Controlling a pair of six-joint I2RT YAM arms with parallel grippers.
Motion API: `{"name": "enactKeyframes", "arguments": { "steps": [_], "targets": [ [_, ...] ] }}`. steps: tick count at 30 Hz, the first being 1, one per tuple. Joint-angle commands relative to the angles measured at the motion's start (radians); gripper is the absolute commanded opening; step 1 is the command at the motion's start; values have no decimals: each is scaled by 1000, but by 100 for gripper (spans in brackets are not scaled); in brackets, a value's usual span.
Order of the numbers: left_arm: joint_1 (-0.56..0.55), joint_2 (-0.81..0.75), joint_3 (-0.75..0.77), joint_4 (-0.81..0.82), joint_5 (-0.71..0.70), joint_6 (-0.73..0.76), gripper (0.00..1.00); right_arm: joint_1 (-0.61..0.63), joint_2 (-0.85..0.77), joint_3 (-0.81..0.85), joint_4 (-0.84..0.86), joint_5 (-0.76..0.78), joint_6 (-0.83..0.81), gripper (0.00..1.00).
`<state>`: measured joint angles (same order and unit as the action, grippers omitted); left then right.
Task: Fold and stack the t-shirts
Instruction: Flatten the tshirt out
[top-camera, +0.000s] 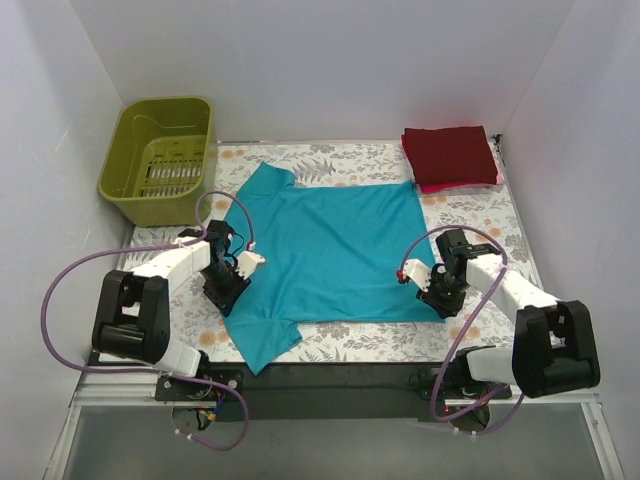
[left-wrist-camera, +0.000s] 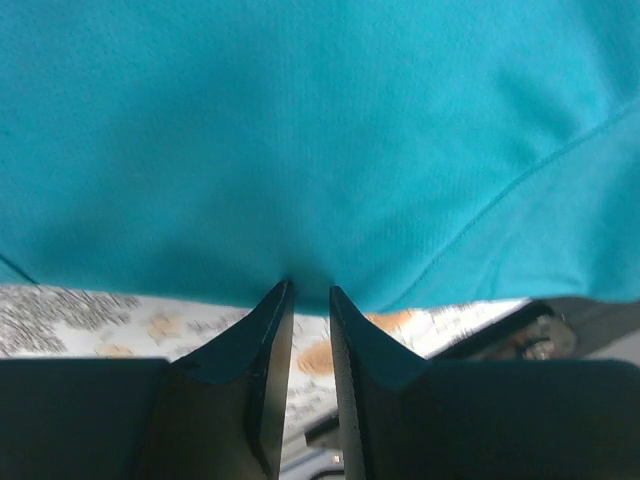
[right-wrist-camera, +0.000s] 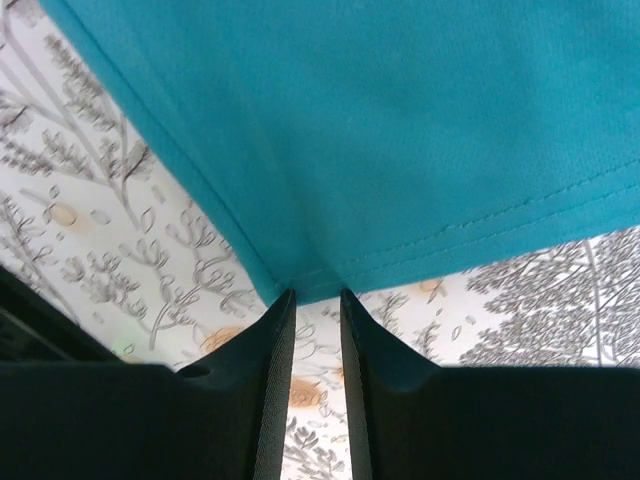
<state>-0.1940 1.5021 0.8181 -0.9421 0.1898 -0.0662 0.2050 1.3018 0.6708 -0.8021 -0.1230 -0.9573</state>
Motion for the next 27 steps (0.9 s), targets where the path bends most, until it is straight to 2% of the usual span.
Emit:
{"name": "enactKeyframes", "arguments": {
  "steps": [1,4,7,11,14,21,27],
  "targets": [
    [-9,-78,7,-121,-23,43,21,5,-81,7,-147,-15,-52,30],
    [-9,-83,88,-155,-1,45,25,5,-98,113,-177,-102,-28,31],
    [-9,-40,185,-133,60,8,30,4,-38,212,-155,-174,50,31],
    [-9,41,231,-31,69,-58,33,10,95,250,-74,-175,152,27],
    [-9,99,242,31,47,-98,33,14,138,243,1,-147,187,24],
    [-9,122,168,55,7,-95,33,16,182,168,26,-90,200,20],
    [-9,8,44,-66,-3,-27,33,16,114,55,12,-50,164,20]
  ]
}}
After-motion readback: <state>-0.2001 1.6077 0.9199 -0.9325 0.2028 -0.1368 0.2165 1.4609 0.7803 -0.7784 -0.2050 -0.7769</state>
